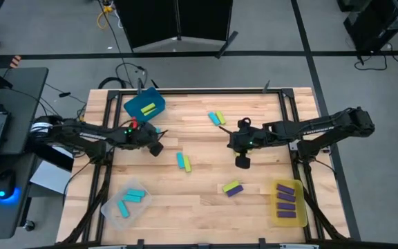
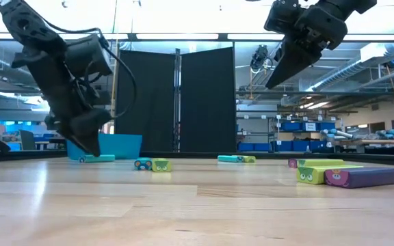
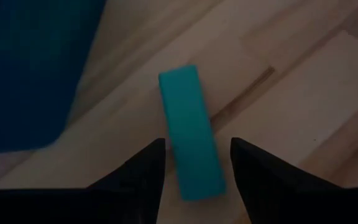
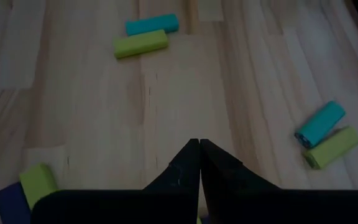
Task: Sort blocks
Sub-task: Put the blue block into the transparent bin
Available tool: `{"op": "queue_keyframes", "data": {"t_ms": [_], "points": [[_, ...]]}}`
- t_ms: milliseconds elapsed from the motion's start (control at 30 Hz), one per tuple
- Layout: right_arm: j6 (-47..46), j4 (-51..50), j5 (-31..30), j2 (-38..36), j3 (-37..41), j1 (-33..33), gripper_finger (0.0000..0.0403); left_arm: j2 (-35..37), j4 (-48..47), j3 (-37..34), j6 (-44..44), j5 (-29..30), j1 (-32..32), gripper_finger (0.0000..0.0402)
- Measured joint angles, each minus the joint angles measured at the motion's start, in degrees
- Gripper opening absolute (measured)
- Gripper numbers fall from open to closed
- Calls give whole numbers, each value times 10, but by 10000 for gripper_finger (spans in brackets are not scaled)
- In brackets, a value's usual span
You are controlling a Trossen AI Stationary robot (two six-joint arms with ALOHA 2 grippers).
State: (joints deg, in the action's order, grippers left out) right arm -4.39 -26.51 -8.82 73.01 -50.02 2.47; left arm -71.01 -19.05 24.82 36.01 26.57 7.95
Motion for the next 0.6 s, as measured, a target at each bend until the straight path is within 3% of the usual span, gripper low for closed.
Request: {"op": "queue_keyframes", "data": {"t_ms": [367,600], "points": [[43,21,30,0,0,-24,22,-48,28,2,-13,-39,44,181],[69,29,69,0,0,-42,22,-49,32,2,-43,-64,48,104]]}}
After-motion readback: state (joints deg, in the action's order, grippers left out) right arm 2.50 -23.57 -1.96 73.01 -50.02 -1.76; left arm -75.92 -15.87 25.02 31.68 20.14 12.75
